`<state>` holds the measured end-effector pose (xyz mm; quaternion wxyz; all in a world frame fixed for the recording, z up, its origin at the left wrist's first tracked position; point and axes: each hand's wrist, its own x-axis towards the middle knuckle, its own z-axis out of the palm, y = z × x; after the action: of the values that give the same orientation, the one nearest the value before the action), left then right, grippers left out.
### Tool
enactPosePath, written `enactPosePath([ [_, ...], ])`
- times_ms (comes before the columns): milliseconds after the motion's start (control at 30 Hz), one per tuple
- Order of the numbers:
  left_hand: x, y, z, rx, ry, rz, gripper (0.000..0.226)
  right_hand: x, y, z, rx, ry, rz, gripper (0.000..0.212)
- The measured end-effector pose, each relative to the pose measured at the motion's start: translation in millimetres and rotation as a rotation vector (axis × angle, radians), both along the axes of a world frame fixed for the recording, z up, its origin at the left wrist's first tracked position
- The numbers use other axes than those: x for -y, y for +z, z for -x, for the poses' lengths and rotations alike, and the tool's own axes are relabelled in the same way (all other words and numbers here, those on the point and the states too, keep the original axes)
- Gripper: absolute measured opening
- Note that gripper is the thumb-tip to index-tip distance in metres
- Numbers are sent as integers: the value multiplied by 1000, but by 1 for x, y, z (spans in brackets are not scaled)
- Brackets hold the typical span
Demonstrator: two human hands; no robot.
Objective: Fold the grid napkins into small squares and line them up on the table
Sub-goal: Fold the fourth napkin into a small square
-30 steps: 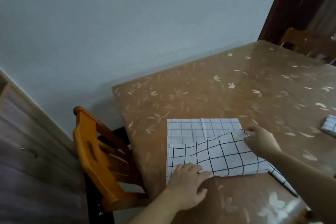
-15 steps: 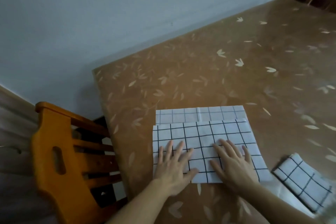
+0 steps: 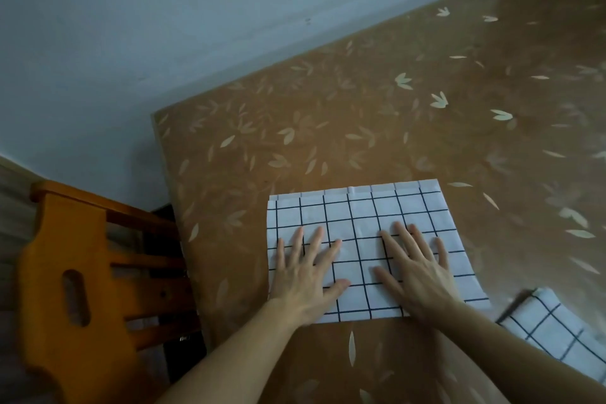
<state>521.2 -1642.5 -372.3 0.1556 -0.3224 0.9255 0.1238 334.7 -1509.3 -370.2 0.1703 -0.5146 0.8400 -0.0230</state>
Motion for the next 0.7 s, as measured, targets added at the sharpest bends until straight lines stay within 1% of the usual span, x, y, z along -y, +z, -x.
enactPosePath([
  [500,5,-3,10,-32,61,29,74,22,-2,19,-26,59,-10,76],
  [633,5,-4,12,-43,70,35,73,28,4,14,-26,41,50,77],
  [700,5,-4,13,-49,79,49,73,24,6,-2,0,50,76,73],
])
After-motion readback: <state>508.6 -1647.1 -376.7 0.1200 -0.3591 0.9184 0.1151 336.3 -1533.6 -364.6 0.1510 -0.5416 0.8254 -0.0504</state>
